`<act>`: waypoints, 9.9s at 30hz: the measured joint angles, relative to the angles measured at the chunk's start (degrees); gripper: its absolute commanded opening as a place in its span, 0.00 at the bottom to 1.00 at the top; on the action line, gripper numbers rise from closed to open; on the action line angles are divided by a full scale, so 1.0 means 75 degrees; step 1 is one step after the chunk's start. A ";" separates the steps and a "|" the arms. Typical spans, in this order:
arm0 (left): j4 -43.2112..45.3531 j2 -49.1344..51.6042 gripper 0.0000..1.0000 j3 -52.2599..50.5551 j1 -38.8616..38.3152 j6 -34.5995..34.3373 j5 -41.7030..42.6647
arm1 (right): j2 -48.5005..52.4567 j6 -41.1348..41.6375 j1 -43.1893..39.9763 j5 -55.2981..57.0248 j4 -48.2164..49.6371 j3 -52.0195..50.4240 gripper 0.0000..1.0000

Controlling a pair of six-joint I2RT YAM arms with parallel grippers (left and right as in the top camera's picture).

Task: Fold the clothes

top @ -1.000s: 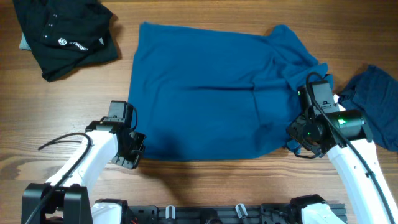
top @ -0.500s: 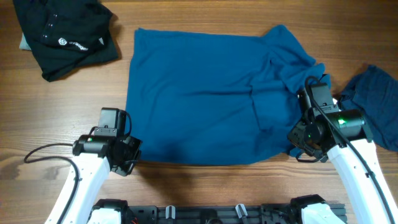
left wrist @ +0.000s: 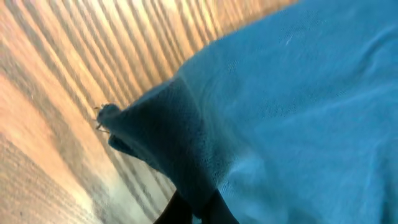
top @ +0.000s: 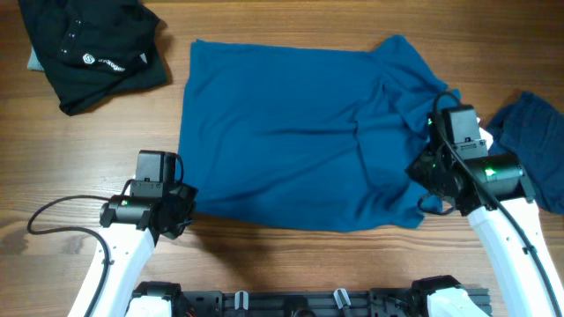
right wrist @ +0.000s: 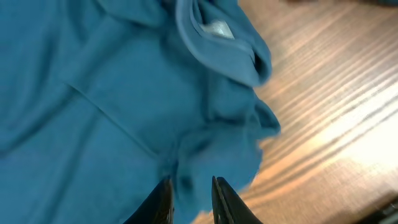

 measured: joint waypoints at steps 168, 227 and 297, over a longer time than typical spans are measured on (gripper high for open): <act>0.0979 0.0536 0.04 0.0729 0.0000 0.0399 -0.0839 | 0.1183 0.0880 -0.0254 0.1795 0.0504 0.0108 0.04; 0.2943 0.2454 0.42 0.0764 -0.0306 0.1032 -0.1440 | 0.3331 -0.0650 -0.0647 0.0909 0.2398 0.0108 0.86; -0.0300 -0.0201 1.00 0.1177 -0.0064 0.2742 -0.0571 | 0.4197 0.3255 0.1830 -0.2929 0.5616 -0.1084 0.54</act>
